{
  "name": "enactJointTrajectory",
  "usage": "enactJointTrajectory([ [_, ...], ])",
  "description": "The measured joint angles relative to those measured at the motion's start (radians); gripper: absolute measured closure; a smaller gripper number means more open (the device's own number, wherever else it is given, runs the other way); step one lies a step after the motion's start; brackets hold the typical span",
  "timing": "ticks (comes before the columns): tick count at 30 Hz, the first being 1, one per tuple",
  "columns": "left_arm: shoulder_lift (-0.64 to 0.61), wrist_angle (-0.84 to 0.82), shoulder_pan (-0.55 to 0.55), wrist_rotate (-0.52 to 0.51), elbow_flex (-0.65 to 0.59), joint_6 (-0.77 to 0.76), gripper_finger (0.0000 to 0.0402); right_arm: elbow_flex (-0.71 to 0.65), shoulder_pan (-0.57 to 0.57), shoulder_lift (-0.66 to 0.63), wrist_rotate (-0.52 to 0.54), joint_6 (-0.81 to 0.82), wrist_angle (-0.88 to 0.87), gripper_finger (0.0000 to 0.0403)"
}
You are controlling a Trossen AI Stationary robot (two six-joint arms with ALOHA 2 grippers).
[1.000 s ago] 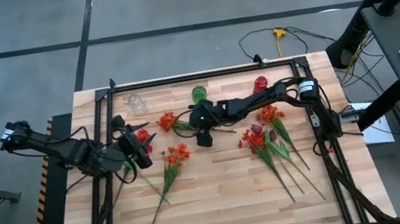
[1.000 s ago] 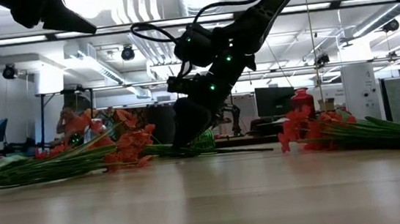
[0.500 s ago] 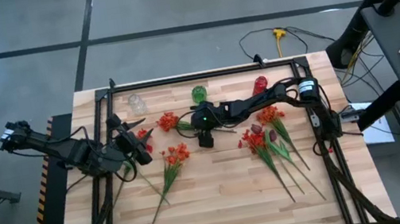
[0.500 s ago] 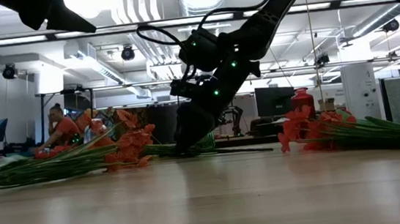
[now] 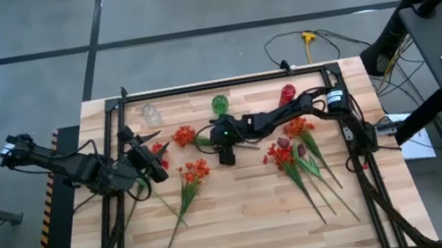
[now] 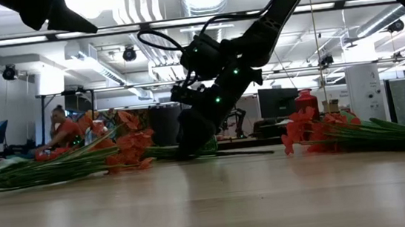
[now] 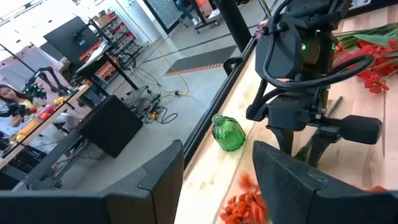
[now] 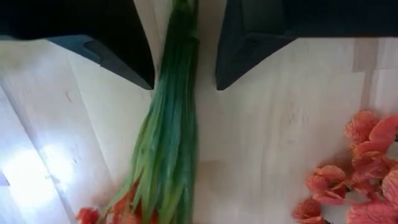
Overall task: Sort flowers into vase by color
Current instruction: Put the top left orange flower into the red vase
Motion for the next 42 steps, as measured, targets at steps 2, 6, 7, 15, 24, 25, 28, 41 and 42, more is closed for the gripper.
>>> enactJointTrajectory([
  [2,0.0,0.0,0.0,0.0,0.0,0.0,0.0226,0.0,0.0,0.004,0.0,0.002,0.005,0.0261],
  [6,0.0,0.002,0.0,0.0,0.0,0.0,0.0226,0.0,0.001,0.004,-0.001,0.011,0.006,0.0294],
  [7,0.0,0.002,0.0,0.0,0.0,0.0,0.0226,0.001,0.001,0.003,-0.001,0.015,0.005,0.0303],
  [15,0.0,0.009,0.0,-0.048,0.0,0.003,0.0226,0.001,0.001,-0.02,0.01,0.04,-0.019,0.0376],
  [24,-0.008,0.101,0.0,-0.275,0.0,0.005,0.0226,-0.002,-0.002,-0.182,0.01,0.097,-0.087,0.038],
  [25,-0.009,0.104,0.0,-0.296,0.0,0.004,0.0226,-0.002,-0.002,-0.199,0.01,0.097,-0.09,0.038],
  [28,-0.014,0.118,0.0,-0.319,0.0,0.004,0.0226,-0.008,-0.008,-0.261,0.008,0.095,-0.09,0.038],
  [41,-0.021,0.13,-0.039,-0.235,0.033,0.003,0.0226,-0.309,-0.091,-0.433,-0.107,0.215,0.513,0.038],
  [42,-0.021,0.13,-0.039,-0.235,0.033,0.003,0.0226,-0.328,-0.096,-0.433,-0.107,0.225,0.577,0.038],
])
